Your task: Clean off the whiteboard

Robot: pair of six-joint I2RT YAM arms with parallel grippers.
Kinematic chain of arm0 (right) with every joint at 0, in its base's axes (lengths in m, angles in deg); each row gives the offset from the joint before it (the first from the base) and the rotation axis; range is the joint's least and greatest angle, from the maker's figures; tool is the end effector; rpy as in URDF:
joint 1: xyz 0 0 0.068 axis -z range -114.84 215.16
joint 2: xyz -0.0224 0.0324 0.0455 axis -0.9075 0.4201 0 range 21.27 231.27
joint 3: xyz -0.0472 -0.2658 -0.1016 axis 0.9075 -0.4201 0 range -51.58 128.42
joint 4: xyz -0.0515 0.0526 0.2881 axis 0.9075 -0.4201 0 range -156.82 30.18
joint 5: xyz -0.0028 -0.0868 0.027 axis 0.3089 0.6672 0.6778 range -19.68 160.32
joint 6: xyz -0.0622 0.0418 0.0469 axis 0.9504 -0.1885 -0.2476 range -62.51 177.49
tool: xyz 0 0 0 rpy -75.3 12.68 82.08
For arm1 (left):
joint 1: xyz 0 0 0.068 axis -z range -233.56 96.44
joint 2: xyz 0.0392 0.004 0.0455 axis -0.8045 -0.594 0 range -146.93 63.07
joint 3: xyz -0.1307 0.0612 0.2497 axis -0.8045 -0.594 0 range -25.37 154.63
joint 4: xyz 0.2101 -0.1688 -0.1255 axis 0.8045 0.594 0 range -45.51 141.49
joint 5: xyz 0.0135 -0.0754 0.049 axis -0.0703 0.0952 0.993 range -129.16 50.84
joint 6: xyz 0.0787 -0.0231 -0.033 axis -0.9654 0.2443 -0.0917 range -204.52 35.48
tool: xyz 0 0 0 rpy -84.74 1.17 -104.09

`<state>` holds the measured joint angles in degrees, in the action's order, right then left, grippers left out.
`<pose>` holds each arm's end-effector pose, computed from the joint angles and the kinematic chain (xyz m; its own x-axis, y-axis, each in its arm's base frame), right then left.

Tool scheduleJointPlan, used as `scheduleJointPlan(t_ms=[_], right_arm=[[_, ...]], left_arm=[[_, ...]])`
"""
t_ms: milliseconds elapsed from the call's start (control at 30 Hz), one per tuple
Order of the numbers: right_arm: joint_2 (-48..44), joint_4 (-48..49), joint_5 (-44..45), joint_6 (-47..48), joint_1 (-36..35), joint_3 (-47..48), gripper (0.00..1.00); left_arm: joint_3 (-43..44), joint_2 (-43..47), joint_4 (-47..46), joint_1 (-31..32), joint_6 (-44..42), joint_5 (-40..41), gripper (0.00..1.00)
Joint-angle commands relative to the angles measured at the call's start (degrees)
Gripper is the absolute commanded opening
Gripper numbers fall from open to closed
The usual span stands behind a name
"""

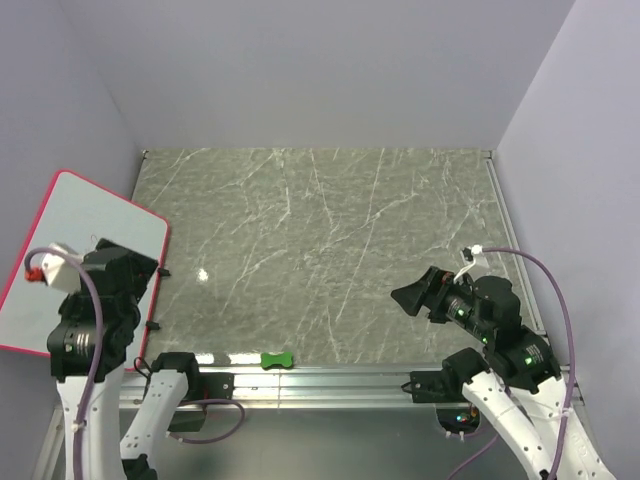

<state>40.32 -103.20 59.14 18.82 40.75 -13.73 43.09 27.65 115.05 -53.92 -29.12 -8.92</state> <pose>0.1223 0.0723 0.2901 -0.6494 0.3784 -0.6597 -0.2053 0.7480 0.6312 0.1086 0.0402 0.3940 -0.0125 -0.7112 -0.7029 -0.7312 0.4859 -0.4787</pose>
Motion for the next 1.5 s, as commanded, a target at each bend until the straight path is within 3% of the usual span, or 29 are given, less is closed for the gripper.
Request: scheduleJointPlan(t_ms=[0,100,367,467,567,600,933,1067,1133,1300,1467], right_arm=[[0.6,-1.6,1.5,1.8,-1.5,1.4,0.96],[1.3,-3.4,1.1,2.6,-2.0,2.5,0.96],[3.3,-5.2,1.1,5.9,-4.7,6.1,0.96],[3.9,-6.0,1.9,6.9,-5.1,7.1,0.96],[4.2,-6.5,1.7,7.4,-5.5,7.6,0.96],[4.6,-6.5,1.4,7.8,-5.6,7.8,0.96],[8.8,-5.9,0.9,11.4,-7.0,10.5,0.96],[12.1,-7.1,1.6,13.8,-8.5,13.3,0.97],[13.8,-7.4,1.7,15.5,-10.0,15.8,0.97],[19.3,-7.5,2.5,18.1,-13.8,23.1,0.98],[26.1,-9.1,1.2,20.1,-18.4,31.0,0.98]], left_arm=[[0.4,4.3,8.3,-2.6,5.0,8.5,1.0],[-1.8,2.7,8.0,-3.8,6.9,10.2,0.99],[-3.1,-5.7,-3.8,-3.9,-6.2,14.4,0.99],[-4.6,-9.6,-10.3,-4.6,-12.8,9.9,0.99],[-8.0,-13.4,-17.1,-9.2,-18.4,0.0,0.99],[-8.3,-14.1,-18.7,-13.6,-19.4,-3.2,0.99],[-8.3,-12.8,-15.8,-18.4,-11.7,-5.7,0.99],[-3.8,-12.7,-9.0,-19.6,-10.1,2.7,0.99],[-3.0,-13.6,-10.1,-19.8,-11.0,3.2,0.99],[-3.4,-16.9,-16.1,-22.4,-14.6,-9.6,1.0],[-5.4,-15.5,-17.9,-26.8,-13.0,-9.5,1.0]])
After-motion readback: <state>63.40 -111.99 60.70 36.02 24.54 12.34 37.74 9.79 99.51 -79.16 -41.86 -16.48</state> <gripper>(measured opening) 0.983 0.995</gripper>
